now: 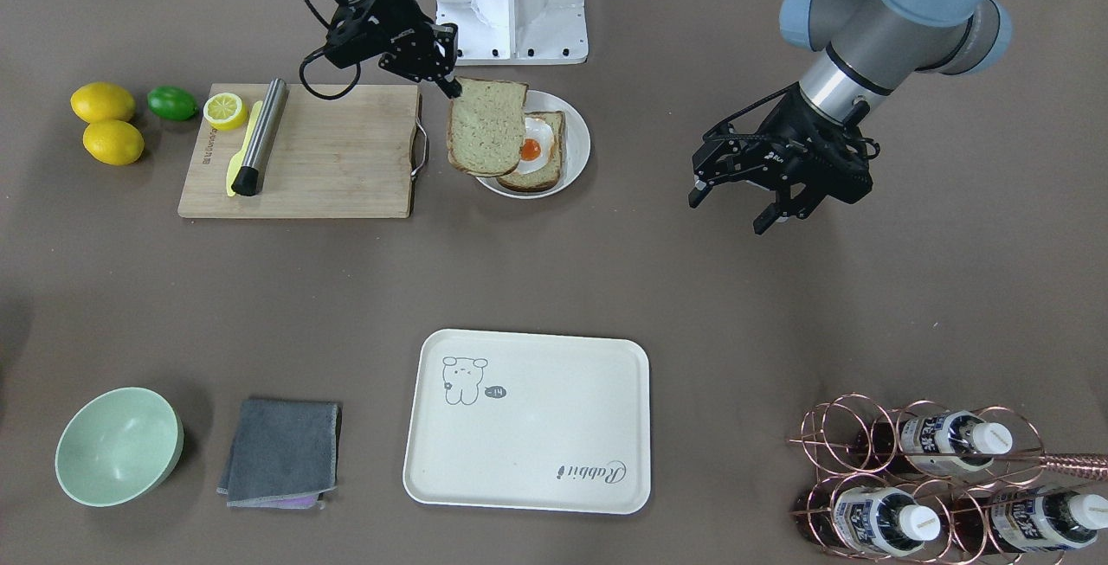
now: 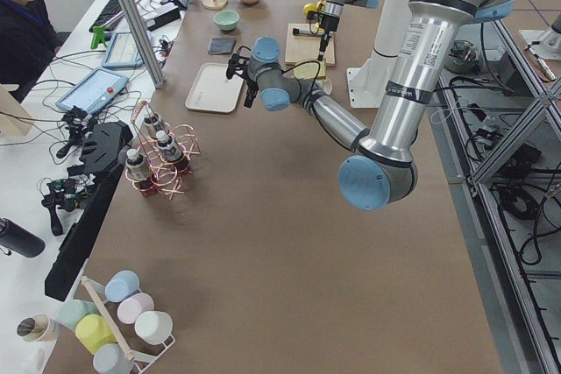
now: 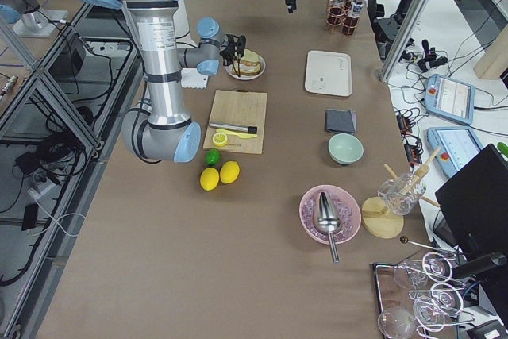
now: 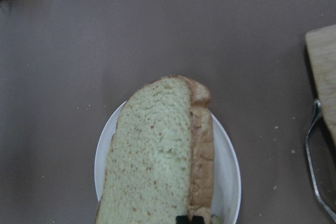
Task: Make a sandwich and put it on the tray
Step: 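Carry the bread slice over the egg toast and lay it on top, then release the bread and withdraw the right gripper while the left gripper approaches the plate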
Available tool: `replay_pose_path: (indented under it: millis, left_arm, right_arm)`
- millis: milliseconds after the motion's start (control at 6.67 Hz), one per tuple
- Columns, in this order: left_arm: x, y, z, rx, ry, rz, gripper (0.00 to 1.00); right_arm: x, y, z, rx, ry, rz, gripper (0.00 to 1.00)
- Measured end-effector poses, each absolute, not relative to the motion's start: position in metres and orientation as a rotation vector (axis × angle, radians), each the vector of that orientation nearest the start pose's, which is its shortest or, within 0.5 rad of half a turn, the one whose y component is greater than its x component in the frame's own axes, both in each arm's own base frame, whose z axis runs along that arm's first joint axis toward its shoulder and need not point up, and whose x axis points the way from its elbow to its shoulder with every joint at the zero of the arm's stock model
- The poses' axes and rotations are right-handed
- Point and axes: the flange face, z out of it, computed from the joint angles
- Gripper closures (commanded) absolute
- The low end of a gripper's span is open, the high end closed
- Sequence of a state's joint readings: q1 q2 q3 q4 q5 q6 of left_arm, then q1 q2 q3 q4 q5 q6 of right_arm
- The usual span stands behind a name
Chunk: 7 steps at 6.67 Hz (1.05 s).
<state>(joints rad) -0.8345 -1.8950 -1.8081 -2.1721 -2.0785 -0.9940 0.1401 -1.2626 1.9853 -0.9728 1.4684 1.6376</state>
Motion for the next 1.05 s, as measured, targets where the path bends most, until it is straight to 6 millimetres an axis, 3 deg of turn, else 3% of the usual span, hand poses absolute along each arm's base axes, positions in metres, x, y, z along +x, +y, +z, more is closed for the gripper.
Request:
replay_pose_path:
  millis: [300, 1050]
  left_arm:
    - [0.331, -0.492, 0.3, 0.393, 1.15, 0.069, 0.02]
    - [0.331, -0.492, 0.301, 0.392, 1.149, 0.069, 0.02]
  right_arm:
    - [-0.544, -0.205, 0.235, 0.16, -1.302, 0.234, 1.0]
    - [-0.551, -0.223, 0.249, 0.219, -1.263, 0.21, 1.0]
